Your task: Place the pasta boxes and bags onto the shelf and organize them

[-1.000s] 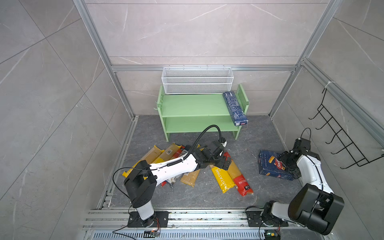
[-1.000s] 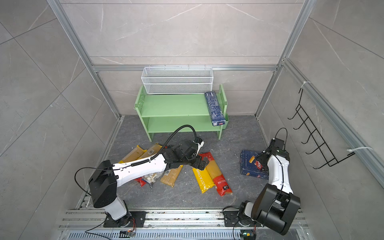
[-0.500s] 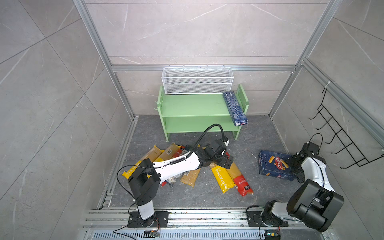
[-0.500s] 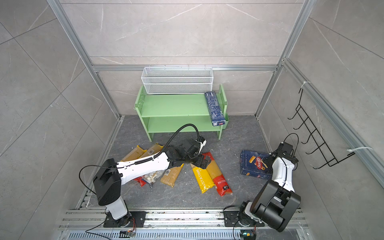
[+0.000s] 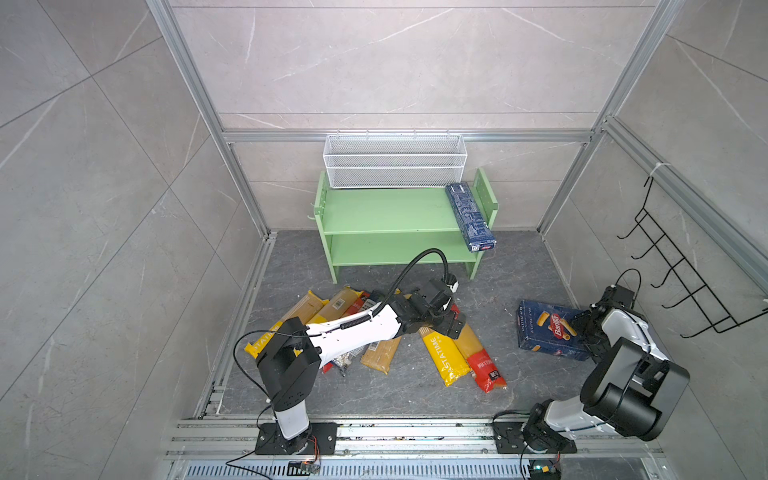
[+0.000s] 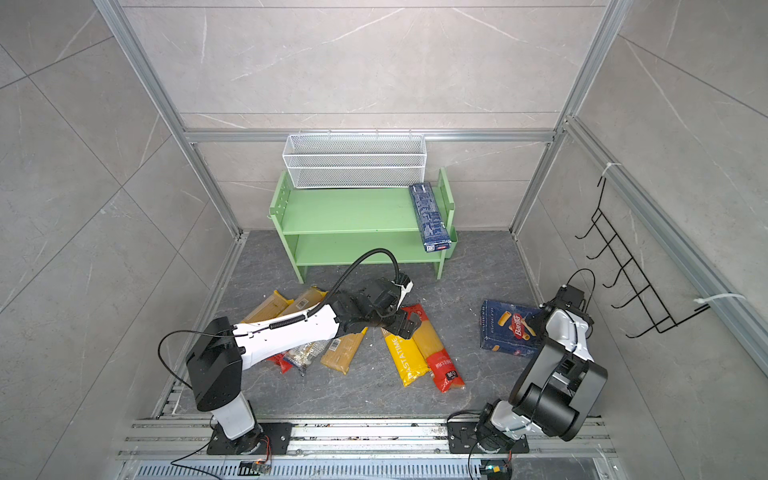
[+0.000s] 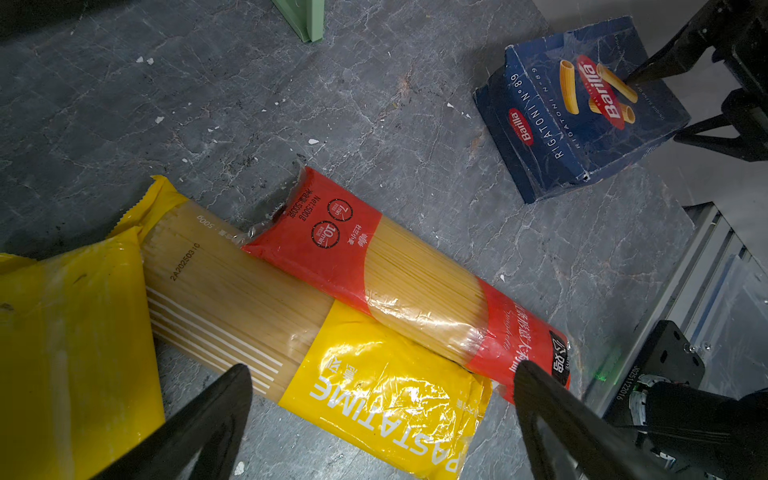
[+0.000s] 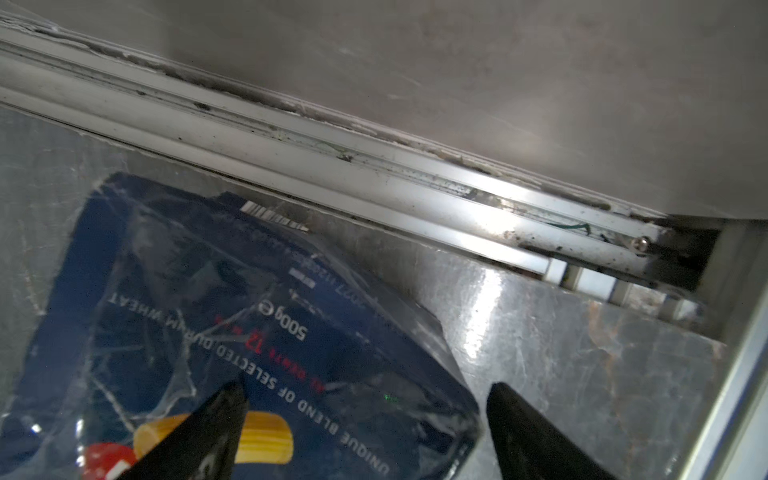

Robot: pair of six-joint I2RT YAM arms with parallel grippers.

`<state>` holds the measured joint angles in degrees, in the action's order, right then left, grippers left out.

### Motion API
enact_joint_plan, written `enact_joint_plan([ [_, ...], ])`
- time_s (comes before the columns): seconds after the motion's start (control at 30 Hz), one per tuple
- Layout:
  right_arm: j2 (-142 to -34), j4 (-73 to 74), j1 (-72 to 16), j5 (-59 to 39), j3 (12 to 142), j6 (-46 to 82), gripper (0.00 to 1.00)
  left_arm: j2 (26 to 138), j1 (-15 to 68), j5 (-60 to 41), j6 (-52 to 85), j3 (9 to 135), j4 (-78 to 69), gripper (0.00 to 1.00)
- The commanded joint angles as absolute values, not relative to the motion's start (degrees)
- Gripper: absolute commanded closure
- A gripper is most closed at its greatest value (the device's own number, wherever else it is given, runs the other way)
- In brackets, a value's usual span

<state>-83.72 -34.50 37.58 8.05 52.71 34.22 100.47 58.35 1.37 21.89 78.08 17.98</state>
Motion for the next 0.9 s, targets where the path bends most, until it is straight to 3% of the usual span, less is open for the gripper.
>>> enact_joint_plan([
  [0.0,-84.5,-33.2,37.7,6.1,52.7,33.1,0.08,99.4,57.7,1.6,20.2,77.9,17.8,0.00],
  [0.3,-82.0,-35.2,31.0,4.1,49.6,32.7,0.15,99.5,57.4,0.3,21.0,76.0,16.9,0.00],
  [0.87,-71.6,-42.0,4.9,4.7,44.9,39.3,0.15,90.0,57.4,3.6,24.9,63.4,14.4,0.00],
])
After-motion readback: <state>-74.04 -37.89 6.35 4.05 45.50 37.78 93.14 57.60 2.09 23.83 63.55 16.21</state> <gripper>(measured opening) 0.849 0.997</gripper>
